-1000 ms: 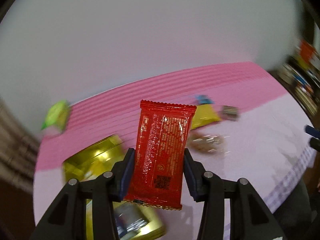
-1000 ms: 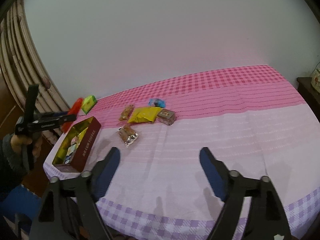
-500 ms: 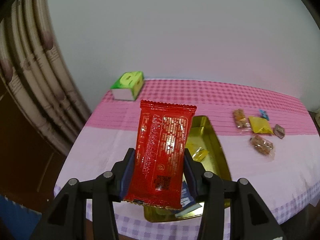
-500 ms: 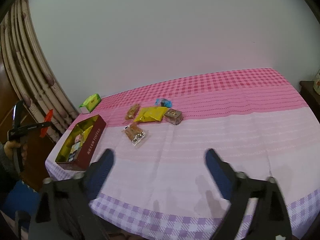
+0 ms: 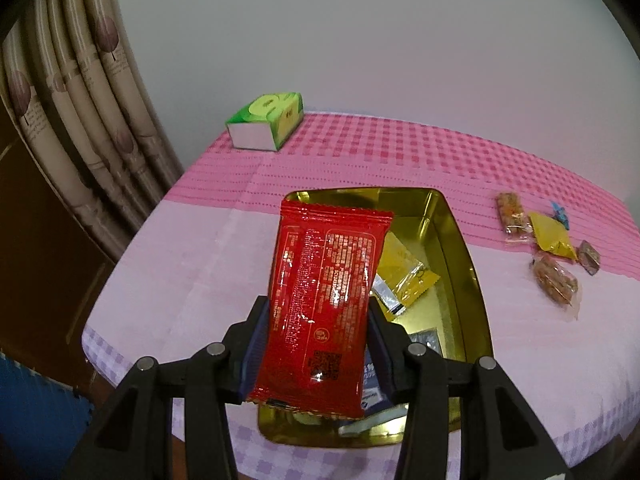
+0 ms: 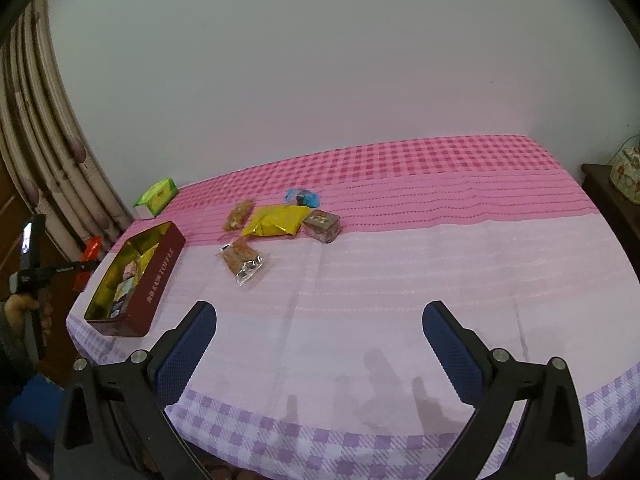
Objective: Organize snacks
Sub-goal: 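Carry the red packet over the tin tray and open the left gripper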
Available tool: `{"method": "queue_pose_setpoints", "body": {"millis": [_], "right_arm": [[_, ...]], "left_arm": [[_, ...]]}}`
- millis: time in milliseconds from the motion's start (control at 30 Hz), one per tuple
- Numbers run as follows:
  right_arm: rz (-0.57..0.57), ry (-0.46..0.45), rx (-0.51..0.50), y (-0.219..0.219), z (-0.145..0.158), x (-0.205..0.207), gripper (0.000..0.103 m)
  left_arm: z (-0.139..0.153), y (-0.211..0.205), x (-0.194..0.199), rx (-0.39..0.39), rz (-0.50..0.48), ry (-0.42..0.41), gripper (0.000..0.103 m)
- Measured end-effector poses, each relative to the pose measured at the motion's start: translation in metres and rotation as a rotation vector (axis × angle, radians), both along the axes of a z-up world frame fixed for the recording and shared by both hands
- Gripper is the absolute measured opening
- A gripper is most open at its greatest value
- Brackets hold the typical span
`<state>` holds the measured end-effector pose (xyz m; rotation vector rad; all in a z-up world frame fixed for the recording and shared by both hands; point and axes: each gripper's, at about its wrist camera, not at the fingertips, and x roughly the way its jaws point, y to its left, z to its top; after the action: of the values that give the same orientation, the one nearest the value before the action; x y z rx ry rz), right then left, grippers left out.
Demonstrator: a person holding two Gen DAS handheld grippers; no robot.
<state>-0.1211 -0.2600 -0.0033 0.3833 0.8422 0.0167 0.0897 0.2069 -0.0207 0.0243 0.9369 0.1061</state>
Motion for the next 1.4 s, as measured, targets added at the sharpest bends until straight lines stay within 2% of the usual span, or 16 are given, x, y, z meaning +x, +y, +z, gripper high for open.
{"method": "queue_pose_setpoints", "body": {"millis": [133,367,633,1400], "right_arm": [[0.003,0.013,-0.001,0.0,-0.004,0.002,0.103],[-0.012,0.019,-0.012,-0.003,-0.008,0.003,0.103],[-0.012,0.053,-0.018,-0.005,-0.02,0.007,0.103],[-0.004,0.094,-0.01,-0.008,-0.033,0.013,0.103]], "left_arm": [[-0.008,-0.007,0.016,-0.014,0.026,0.014,0.047],[-0.023,-0.021,0.05,0.01,0.045,0.04,0.047],[-0.039,-0.018,0.08,0.011,0.091,0.09,0.047],[-0.068,-0.016,0.104,0.025,0.121,0.138,0.047]]}}
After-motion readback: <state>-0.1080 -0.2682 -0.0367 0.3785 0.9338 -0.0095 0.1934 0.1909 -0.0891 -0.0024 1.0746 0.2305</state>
